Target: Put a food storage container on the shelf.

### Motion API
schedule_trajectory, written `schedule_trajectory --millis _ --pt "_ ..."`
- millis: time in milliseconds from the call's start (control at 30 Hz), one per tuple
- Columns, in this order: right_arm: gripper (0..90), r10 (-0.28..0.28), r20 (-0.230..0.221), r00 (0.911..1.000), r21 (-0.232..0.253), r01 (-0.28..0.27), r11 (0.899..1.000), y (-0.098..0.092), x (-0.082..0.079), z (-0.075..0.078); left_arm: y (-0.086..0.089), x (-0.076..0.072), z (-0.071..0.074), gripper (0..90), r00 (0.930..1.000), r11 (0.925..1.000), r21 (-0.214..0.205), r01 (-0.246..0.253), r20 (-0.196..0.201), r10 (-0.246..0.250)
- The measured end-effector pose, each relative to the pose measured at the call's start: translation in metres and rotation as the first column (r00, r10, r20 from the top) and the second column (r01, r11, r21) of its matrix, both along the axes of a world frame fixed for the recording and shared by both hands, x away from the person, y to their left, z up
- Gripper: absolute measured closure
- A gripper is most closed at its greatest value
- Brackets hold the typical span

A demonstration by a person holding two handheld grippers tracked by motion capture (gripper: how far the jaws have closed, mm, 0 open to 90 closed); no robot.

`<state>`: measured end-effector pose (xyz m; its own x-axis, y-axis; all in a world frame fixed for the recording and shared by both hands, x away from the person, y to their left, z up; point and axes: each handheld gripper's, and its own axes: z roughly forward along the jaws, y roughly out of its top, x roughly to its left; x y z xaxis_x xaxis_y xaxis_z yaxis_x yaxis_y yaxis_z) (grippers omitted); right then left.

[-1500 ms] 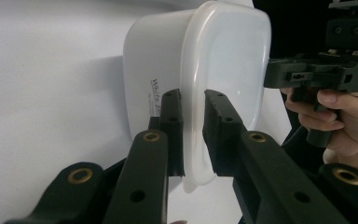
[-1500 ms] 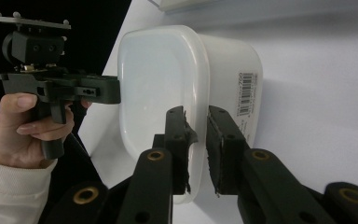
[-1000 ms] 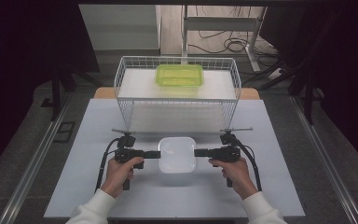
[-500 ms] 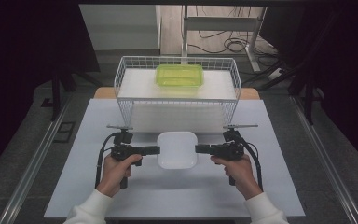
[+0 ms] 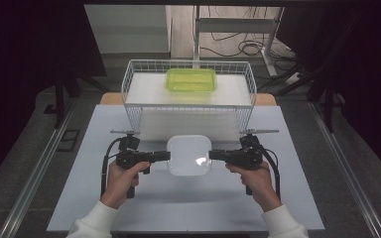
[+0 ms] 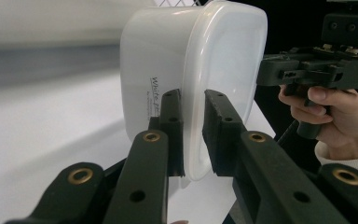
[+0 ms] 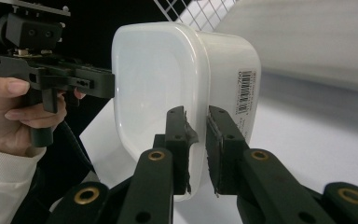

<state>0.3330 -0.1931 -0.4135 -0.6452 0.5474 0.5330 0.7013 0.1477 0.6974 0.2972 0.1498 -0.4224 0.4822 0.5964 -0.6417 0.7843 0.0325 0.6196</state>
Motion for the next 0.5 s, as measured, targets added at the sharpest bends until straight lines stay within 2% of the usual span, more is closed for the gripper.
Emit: schedule_trajectory --millis 300,500 --pt "78.3 0.0 0.034 0.9994 -0.016 0.0 1.0 0.0 -0.001 0.007 0.0 -0.001 0.01 79.1 0.9993 0.9999 0.01 0.011 0.036 -0.012" --pt "78.2 0.001 0.045 0.999 -0.015 0.0 1.0 0.001 -0.001 0.011 0.001 0.001 0.014 79.3 0.999 0.9999 0.003 0.015 0.042 -0.015"
